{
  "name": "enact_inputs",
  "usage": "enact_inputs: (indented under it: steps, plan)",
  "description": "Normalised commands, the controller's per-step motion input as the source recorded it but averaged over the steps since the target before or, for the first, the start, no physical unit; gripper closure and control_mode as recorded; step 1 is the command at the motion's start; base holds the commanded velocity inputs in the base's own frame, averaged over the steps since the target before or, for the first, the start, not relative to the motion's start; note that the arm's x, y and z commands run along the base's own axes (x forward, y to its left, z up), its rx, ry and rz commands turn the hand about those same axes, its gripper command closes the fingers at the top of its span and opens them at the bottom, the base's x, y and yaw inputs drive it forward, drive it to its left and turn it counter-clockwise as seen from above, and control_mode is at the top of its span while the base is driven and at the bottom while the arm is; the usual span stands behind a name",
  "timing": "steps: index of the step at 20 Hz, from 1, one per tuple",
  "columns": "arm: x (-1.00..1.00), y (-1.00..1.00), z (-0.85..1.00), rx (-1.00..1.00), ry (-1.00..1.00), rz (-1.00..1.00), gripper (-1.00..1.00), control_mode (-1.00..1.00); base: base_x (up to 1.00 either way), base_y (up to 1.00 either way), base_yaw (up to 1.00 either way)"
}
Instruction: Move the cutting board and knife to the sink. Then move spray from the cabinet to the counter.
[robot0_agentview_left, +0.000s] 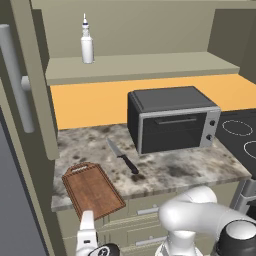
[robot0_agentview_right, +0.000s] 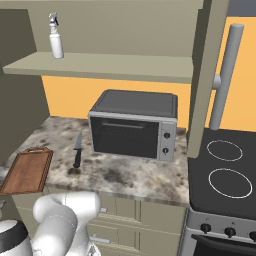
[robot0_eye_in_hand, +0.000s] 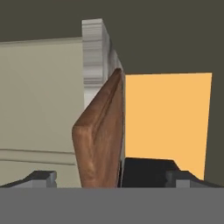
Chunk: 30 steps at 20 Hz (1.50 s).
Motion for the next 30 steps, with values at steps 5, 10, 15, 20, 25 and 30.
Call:
enact_inputs:
  steps: [5,10,15,20,25,30]
  plan:
    - [0.16,0.06,-0.2,0.0,0.0,0.0,-1.0,-1.0,0.0,0.0,0.0]
    - [0.22,0.03,-0.13,0.0,0.0,0.0,-1.0,-1.0,0.0,0.0,0.0]
    - [0.13,0.04,-0.13,0.0,0.0,0.0,-1.0,-1.0,0.0,0.0,0.0]
    - [0.1,0.04,-0.12,0.0,0.0,0.0,-1.0,-1.0,0.0,0.0,0.0]
    - [0.05,0.01,-0.02,0.0,0.0,0.0,-1.0,-1.0,0.0,0.0,0.0]
    - [0.05,0.0,0.0,0.0,0.0,0.0,-1.0,-1.0,0.0,0.0,0.0]
